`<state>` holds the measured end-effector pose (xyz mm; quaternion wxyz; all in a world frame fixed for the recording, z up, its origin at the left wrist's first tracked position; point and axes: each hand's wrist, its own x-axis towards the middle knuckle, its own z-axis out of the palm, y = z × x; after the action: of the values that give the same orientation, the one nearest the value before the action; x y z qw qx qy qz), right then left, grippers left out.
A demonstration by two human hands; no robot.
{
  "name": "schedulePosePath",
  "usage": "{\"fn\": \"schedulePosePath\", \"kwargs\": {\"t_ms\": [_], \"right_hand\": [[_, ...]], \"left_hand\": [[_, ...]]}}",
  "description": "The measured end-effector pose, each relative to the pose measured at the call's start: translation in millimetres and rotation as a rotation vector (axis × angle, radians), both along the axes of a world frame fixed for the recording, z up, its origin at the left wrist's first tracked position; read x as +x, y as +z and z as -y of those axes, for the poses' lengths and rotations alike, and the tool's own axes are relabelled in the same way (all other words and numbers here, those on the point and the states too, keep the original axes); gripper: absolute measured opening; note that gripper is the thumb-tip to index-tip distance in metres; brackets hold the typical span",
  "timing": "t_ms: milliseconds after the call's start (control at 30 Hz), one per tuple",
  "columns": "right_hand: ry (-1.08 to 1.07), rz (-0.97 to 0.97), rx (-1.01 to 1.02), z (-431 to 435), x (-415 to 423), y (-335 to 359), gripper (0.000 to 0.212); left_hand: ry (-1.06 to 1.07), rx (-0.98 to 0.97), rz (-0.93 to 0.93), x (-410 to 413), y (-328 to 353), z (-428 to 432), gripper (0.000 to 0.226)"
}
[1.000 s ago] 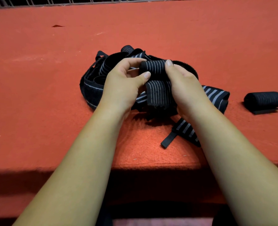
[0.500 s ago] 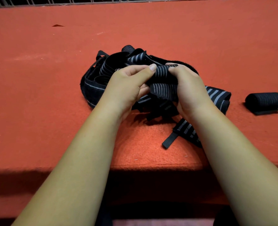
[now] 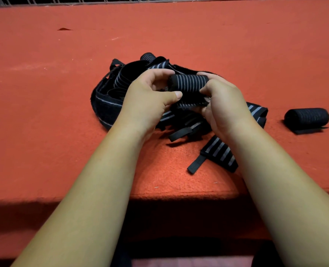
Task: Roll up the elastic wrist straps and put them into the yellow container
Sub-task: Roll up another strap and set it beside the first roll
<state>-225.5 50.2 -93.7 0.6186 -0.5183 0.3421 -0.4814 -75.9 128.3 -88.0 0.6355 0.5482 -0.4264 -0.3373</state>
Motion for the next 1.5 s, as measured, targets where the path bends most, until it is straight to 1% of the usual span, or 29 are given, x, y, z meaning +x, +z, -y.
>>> {"fn": "schedulePosePath", "kwargs": {"t_ms": [100, 133, 200, 267, 400, 433, 500, 567, 633, 833, 933, 1033, 1100, 1267, 1367, 1500], "right_hand": [[0.020, -0.093, -0.065, -1, -7, -2, 0.023], [0.009, -0.113, -0.086, -1, -9, -3, 0.020], [-0.012, -0.139, -0.128, 0, -14, -3, 0.025], [-0.027, -0.135, -0.146, 0, -18, -3, 0.031], [-0.043, -0.126, -0.158, 0, -30, -2, 0.033], [-0.048, -0.106, -0.152, 0, -33, -1, 0.033], [-0.054, -0.055, -0.135, 1, -40, 0, 0.033], [-0.075, -0.053, -0.147, 2, -49, 1, 0.028], [-0.103, -0.106, -0.180, 4, -60, 0, 0.025], [-0.176, -0.286, -0.286, 16, -99, 3, 0.030], [-0.195, -0.340, -0.290, 26, -120, 6, 0.031], [-0.277, -0.425, -0.347, 36, -141, 10, 0.036], [-0.337, -0.438, -0.359, 46, -156, 9, 0.035], [-0.517, -0.523, -0.356, 72, -192, 3, 0.033], [-0.629, -0.529, -0.297, 85, -208, -2, 0.025], [-0.698, -0.656, -0.284, 98, -220, -13, 0.025]], "left_hand": [[-0.006, -0.021, 0.080, -1, -1, 0, 0.050], [-0.010, -0.025, 0.100, -2, -1, -1, 0.051], [-0.028, -0.028, 0.125, -6, 0, -1, 0.050], [-0.054, -0.013, 0.110, -12, 3, -2, 0.047], [-0.084, 0.019, -0.010, -27, 8, 0, 0.026], [-0.091, 0.020, -0.039, -31, 9, 1, 0.024], [-0.100, 0.024, -0.060, -39, 9, 2, 0.025], [-0.108, 0.027, -0.052, -48, 8, 3, 0.028], [-0.112, 0.031, -0.049, -57, 7, 6, 0.031], [-0.074, 0.047, 0.024, -96, 3, 19, 0.036], [-0.064, 0.062, 0.046, -118, 4, 32, 0.036], [-0.089, 0.076, 0.063, -142, 10, 51, 0.035], [-0.093, 0.100, 0.106, -158, 16, 66, 0.035], [-0.186, 0.181, 0.203, -197, 27, 111, 0.034], [-0.283, 0.252, 0.229, -216, 26, 134, 0.031], [-0.349, 0.345, 0.235, -229, 24, 156, 0.035]]}}
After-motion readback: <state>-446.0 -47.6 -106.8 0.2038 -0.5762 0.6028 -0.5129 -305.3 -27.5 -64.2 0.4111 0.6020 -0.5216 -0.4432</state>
